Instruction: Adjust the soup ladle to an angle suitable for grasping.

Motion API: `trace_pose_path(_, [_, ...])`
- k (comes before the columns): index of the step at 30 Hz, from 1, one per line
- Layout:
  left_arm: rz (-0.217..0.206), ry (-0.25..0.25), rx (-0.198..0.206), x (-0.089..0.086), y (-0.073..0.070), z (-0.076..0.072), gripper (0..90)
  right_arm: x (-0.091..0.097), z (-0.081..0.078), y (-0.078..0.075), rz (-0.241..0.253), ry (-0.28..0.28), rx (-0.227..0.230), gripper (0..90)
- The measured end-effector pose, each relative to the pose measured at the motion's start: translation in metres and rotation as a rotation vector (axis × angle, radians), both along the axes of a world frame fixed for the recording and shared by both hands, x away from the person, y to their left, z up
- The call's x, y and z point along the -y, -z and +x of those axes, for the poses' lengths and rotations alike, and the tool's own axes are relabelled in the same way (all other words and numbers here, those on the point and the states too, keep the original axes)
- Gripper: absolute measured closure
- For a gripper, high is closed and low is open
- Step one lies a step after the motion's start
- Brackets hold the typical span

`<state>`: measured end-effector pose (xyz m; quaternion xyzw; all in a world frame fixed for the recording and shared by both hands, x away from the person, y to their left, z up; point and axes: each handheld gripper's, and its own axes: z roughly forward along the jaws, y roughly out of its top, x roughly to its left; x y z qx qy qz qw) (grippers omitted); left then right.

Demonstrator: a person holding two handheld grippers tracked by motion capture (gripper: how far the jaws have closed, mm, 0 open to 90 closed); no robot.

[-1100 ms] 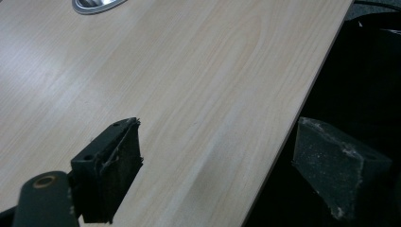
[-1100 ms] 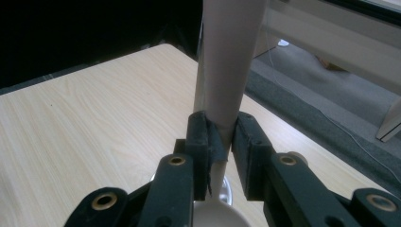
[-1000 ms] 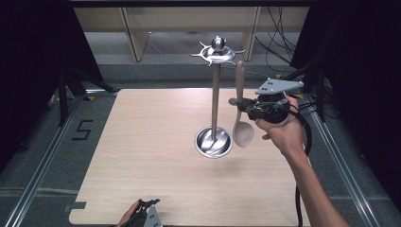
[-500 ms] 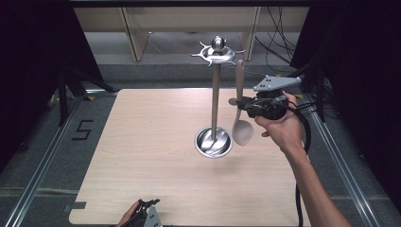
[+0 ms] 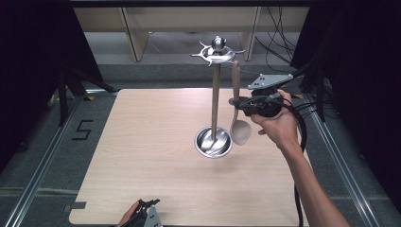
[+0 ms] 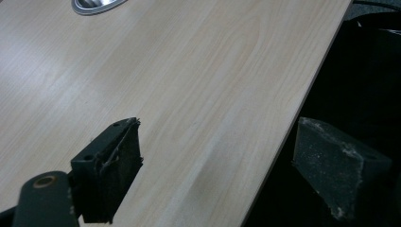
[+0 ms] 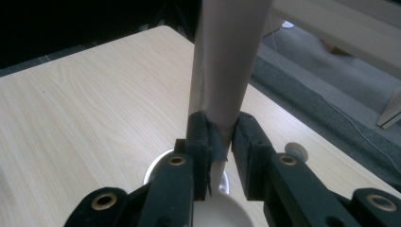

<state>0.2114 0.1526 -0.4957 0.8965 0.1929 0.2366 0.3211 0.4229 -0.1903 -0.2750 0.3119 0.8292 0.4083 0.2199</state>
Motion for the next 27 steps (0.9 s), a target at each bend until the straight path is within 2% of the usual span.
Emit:
trace_pose_path(2, [-0.006, -0.007, 0.010, 0.000, 0.001, 0.000, 15.0, -0.001, 0.000, 0.001, 0.002, 0.002, -0.004, 77.6])
trace_pose_path(4, [-0.016, -0.007, 0.005, 0.001, 0.001, 0.000, 15.0, -0.001, 0.002, 0.002, 0.009, -0.008, 0.012, 77.5])
trace_pose_path(5, [-0.002, -0.007, 0.011, 0.000, 0.001, 0.000, 15.0, -0.001, 0.002, 0.002, 0.013, -0.007, 0.008, 77.5])
trace_pose_path(6, [-0.002, -0.006, 0.009, 0.001, 0.001, 0.000, 15.0, -0.001, 0.002, 0.003, 0.018, -0.003, 0.027, 77.4])
trace_pose_path(9, [-0.003, -0.003, 0.006, 0.001, 0.001, 0.000, 15.0, -0.001, 0.001, 0.004, 0.029, -0.014, 0.013, 77.2])
trace_pose_path(10, [0.001, 0.003, -0.004, 0.000, 0.000, 0.000, 15.0, 0.000, 0.000, 0.006, 0.038, -0.008, 0.039, 76.9])
trace_pose_path(11, [-0.001, 0.004, -0.001, 0.000, 0.000, 0.000, 15.0, 0.000, 0.000, 0.006, 0.038, -0.008, 0.039, 76.9])
trace_pose_path(12, [0.000, 0.003, -0.003, 0.000, 0.000, 0.000, 15.1, 0.001, -0.001, 0.010, 0.077, -0.010, 0.025, 76.3])
trace_pose_path(13, [0.000, 0.003, -0.003, 0.000, 0.000, 0.000, 15.0, 0.002, 0.000, 0.012, 0.091, -0.009, 0.048, 75.6])
trace_pose_path(14, [0.009, 0.005, -0.009, 0.000, -0.001, 0.000, 15.0, 0.002, 0.000, 0.012, 0.091, -0.009, 0.048, 75.6])
trace_pose_path(15, [0.012, 0.003, -0.007, 0.000, -0.001, 0.000, 15.0, 0.003, -0.001, 0.012, 0.095, -0.011, 0.025, 74.4])
trace_pose_path(16, [0.007, 0.005, -0.007, 0.000, 0.000, 0.000, 15.0, 0.003, -0.001, 0.015, 0.090, -0.023, 0.053, 74.2])
trace_pose_path(17, [0.003, -0.002, 0.006, 0.001, 0.001, 0.000, 15.0, 0.001, -0.002, 0.017, 0.102, -0.011, 0.039, 74.0])
trace_pose_path(18, [0.011, 0.002, -0.008, 0.000, 0.000, 0.000, 15.0, 0.001, -0.002, 0.017, 0.102, -0.011, 0.039, 74.0])
trace_pose_path(19, [0.008, 0.004, -0.010, 0.000, 0.000, 0.000, 15.0, 0.002, -0.002, 0.017, 0.086, -0.018, 0.050, 73.2])
trace_pose_path(20, [-0.002, -0.001, 0.000, 0.001, 0.001, 0.000, 15.0, 0.001, -0.001, 0.018, 0.101, -0.014, 0.065, 72.7])
trace_pose_path(21, [-0.001, -0.002, 0.000, 0.000, 0.001, 0.000, 15.0, 0.000, -0.004, 0.018, 0.106, -0.005, 0.038, 71.7])
trace_pose_path(23, [0.010, 0.002, -0.008, 0.000, 0.000, 0.000, 15.0, 0.001, -0.004, 0.018, 0.094, -0.008, 0.059, 70.4])
trace_pose_path(25, [0.003, 0.000, 0.003, 0.001, 0.001, 0.000, 15.0, 0.000, -0.006, 0.019, 0.102, -0.004, 0.049, 67.0])
trace_pose_path(27, [0.005, 0.004, -0.006, 0.000, 0.000, 0.000, 15.0, 0.003, -0.009, 0.019, 0.102, 0.012, 0.086, 59.3])
